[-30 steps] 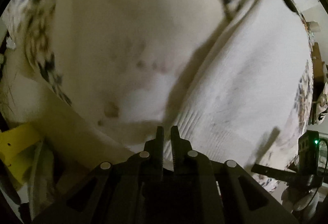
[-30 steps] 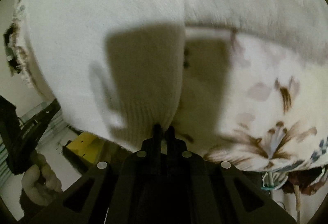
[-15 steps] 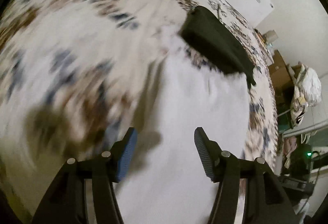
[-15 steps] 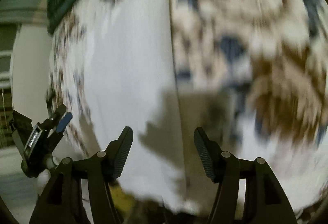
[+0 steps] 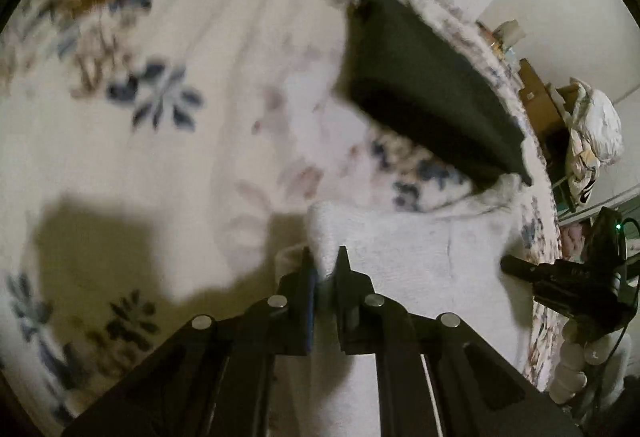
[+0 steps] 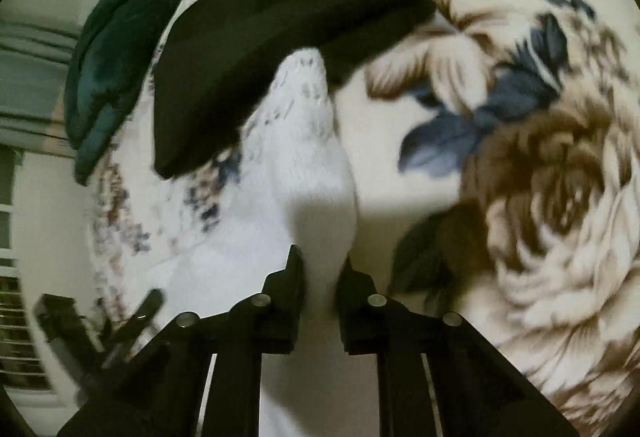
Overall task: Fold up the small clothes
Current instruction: 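Grasp the sweater hem with both grippers and lift it toward the collar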
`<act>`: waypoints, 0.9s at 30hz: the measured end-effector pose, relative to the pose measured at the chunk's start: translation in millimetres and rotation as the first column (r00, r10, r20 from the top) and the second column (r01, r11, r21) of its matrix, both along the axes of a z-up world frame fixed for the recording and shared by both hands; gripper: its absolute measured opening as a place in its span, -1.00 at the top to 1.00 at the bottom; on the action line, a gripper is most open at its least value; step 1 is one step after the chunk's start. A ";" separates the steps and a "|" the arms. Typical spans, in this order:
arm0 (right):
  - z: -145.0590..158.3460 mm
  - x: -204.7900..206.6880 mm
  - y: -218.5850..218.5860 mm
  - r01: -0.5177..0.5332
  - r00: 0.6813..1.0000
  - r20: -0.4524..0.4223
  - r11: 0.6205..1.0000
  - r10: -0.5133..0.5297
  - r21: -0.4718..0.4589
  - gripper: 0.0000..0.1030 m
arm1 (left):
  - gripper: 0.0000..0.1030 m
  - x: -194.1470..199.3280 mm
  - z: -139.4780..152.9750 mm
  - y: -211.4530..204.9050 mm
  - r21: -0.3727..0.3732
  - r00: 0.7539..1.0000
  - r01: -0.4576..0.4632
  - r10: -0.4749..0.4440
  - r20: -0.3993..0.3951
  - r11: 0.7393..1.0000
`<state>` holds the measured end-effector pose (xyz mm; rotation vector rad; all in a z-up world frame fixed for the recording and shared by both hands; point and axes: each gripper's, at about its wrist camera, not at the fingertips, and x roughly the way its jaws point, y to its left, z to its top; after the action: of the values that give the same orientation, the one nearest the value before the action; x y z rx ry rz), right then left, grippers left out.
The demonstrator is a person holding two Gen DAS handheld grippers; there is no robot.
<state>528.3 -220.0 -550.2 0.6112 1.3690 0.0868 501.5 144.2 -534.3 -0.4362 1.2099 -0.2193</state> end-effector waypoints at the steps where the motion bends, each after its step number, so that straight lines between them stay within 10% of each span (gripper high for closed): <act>1: -4.9 -6.5 0.0 -0.004 1.000 -0.019 1.000 0.004 -0.015 0.70 | 0.84 3.5 -6.7 -1.3 -0.020 1.000 0.004 -0.004 -0.018 1.000; 6: -3.3 -23.0 -7.8 -0.012 0.996 -0.086 1.000 0.013 0.014 -0.27 | 0.43 -19.0 10.9 8.2 -0.145 1.000 0.018 -0.021 -0.019 0.989; 9: 11.4 -63.5 -18.9 -0.034 0.996 -0.082 0.995 0.042 0.098 -0.32 | 0.09 -56.2 29.1 17.7 -0.166 1.000 0.022 -0.023 -0.003 0.986; 15: 16.8 -183.5 -31.0 -0.096 0.983 -0.136 0.979 0.122 0.182 -0.40 | 0.08 -189.8 46.3 32.0 -0.124 0.994 0.008 -0.021 -0.104 0.992; 27: -68.3 -411.8 19.2 -0.068 0.909 -0.387 0.971 0.156 0.231 -0.22 | 0.13 -355.5 -1.4 -9.6 -0.001 0.948 0.024 -0.023 -0.319 1.000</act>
<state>116.5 -200.7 -618.5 0.7573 1.8129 0.2125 146.0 134.6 -535.7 -0.4669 1.5336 -0.1710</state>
